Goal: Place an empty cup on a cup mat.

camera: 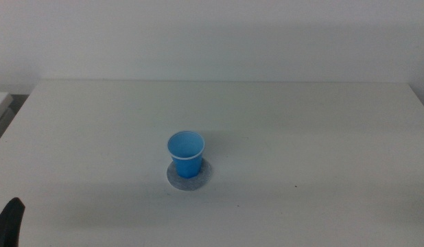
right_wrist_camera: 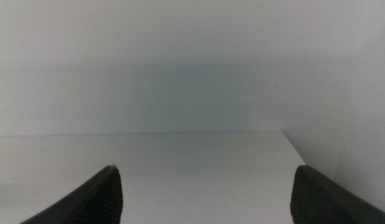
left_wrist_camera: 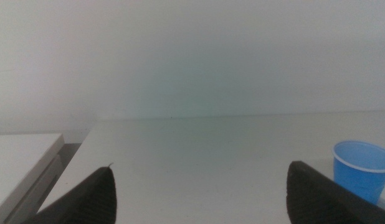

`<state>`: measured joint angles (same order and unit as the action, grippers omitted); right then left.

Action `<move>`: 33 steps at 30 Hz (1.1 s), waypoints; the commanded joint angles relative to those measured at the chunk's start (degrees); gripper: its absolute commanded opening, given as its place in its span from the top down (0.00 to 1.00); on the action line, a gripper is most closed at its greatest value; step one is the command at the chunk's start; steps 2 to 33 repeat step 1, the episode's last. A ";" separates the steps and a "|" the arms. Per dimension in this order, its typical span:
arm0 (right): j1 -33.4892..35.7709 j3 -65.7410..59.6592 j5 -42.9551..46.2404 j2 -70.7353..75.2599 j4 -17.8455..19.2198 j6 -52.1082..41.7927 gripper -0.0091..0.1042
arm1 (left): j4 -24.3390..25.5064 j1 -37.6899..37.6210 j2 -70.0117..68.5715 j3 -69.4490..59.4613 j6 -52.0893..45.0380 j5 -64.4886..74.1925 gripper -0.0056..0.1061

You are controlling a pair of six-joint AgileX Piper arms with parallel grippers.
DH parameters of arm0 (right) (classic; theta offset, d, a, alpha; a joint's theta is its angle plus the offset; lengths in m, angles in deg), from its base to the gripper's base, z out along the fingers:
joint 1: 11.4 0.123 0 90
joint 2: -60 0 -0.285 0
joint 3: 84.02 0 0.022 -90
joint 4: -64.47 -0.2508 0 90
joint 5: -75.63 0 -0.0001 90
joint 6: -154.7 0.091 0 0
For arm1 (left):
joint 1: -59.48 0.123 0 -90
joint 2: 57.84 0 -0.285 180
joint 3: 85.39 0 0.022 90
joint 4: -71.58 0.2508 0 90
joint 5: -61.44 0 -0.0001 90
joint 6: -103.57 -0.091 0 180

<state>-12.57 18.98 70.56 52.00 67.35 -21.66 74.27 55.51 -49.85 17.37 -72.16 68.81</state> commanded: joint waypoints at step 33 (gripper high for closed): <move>0.15 -0.22 0.40 0.22 0.58 -0.62 0.14 | -0.13 -0.06 -0.21 0.02 0.16 -0.75 0.11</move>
